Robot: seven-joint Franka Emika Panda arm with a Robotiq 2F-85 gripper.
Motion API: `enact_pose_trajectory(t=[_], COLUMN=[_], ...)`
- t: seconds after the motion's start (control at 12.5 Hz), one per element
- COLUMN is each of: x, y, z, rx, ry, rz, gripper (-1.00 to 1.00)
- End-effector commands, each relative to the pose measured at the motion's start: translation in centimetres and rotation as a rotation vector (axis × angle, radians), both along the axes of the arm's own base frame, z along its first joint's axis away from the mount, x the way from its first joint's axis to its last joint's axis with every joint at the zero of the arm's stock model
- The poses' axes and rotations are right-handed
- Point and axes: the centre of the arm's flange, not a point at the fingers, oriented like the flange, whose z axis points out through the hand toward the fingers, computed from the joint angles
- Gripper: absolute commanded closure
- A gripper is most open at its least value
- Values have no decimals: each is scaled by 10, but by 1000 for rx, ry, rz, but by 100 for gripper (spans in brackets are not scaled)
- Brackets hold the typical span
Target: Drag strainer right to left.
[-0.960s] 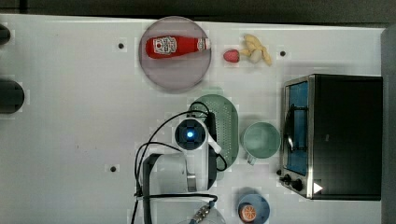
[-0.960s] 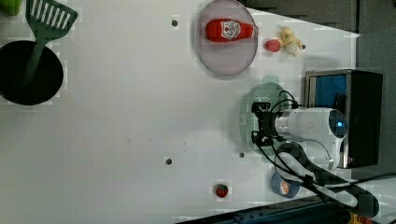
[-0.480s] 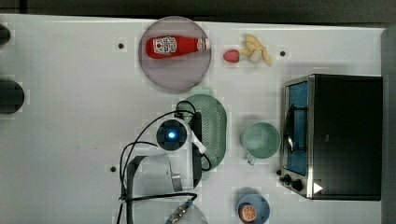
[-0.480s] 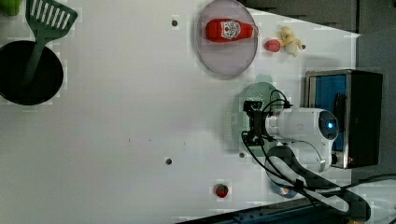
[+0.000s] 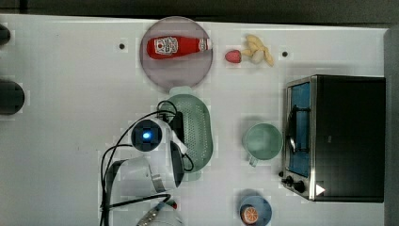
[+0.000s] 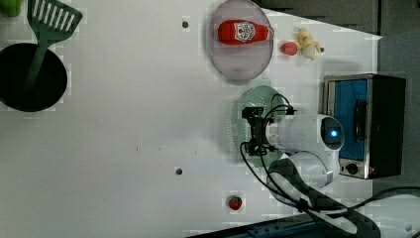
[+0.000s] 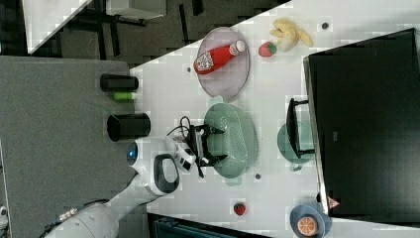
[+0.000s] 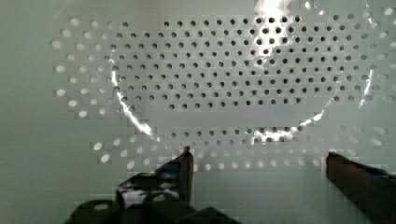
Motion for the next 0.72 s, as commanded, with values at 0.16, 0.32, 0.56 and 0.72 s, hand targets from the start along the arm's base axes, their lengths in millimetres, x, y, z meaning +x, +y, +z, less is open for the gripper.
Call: enact_pose_trajectory(t=[0.16, 0.32, 0.56, 0.72], x=[6, 6, 6, 8], y=[57, 76, 97, 109], z=[-3, -4, 0, 2], rx=[-4, -11, -19, -19], ry=[-17, -3, 8, 10], rz=[-31, -18, -4, 5], gripper=[-100, -100, -100, -100])
